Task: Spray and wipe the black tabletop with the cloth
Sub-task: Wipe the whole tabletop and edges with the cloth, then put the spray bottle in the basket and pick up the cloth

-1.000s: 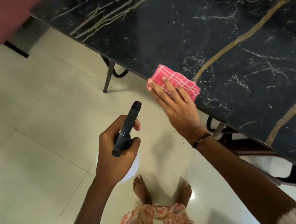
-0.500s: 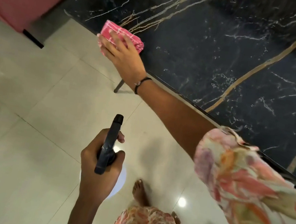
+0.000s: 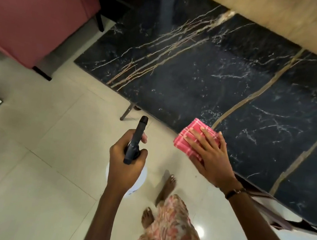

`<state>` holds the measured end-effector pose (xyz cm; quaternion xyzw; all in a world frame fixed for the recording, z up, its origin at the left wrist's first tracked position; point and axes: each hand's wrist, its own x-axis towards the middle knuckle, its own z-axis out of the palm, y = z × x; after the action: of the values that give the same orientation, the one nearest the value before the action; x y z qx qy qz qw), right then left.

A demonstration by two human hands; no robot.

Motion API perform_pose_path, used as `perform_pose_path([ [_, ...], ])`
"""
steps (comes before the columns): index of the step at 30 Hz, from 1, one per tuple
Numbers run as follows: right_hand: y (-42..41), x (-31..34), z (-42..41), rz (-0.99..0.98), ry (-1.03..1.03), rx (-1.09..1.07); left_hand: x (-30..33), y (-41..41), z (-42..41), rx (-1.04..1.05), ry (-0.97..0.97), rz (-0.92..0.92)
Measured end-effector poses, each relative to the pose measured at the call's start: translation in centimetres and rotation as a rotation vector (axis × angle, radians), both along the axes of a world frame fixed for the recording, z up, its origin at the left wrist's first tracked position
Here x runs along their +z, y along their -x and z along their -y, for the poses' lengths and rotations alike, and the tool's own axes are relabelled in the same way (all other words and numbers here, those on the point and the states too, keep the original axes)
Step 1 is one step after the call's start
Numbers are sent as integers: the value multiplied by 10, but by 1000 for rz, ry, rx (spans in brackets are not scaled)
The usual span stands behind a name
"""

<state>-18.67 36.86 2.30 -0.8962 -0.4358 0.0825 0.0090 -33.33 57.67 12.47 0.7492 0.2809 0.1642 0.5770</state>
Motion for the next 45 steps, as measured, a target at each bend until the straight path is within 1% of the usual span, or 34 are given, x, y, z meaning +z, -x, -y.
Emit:
perform_pose_path([
  [4, 4, 8, 4, -27, 74, -14, 17, -35, 5, -54, -28, -13],
  [7, 5, 13, -2, -57, 76, -24, 20, -58, 8, -87, 6, -37],
  [10, -6, 21, 1, -100, 59, 30, 25, -80, 10, -111, 21, -79],
  [15, -16, 30, -14, -210, 7, -13, 37, -105, 10, -8, 57, -128],
  [17, -16, 27, -24, -208, -24, -9, 40, -112, 7, 54, 84, -154],
  [20, -21, 40, -44, -205, -49, -30, 44, -119, -2, 107, 102, -171],
  [21, -23, 44, -52, -207, -72, -27, 44, -121, -7, 119, 107, -176],
  [23, -26, 49, -67, -302, -69, 12, 45, -125, -15, 137, 111, -174],
  [26, -35, 54, -97, -393, -120, -57, 45, -129, -32, 177, 124, -147],
  [29, -49, 67, -135, -490, -246, -174, 47, -134, -57, 231, 111, -119],
  [32, -65, 81, -177, -503, -333, -237, 52, -139, -90, 239, 25, -93],
  [36, -86, 90, -232, -486, -359, -333, 62, -148, -140, 234, -79, -22],
  [40, -98, 84, -284, -504, -429, -310, 61, -159, -186, 211, -133, 28],
  [42, -98, 72, -304, -533, -371, -261, 57, -166, -207, 206, -140, 28],
  [45, -91, 50, -318, -462, -89, -108, 55, -178, -233, 168, -121, 19],
])
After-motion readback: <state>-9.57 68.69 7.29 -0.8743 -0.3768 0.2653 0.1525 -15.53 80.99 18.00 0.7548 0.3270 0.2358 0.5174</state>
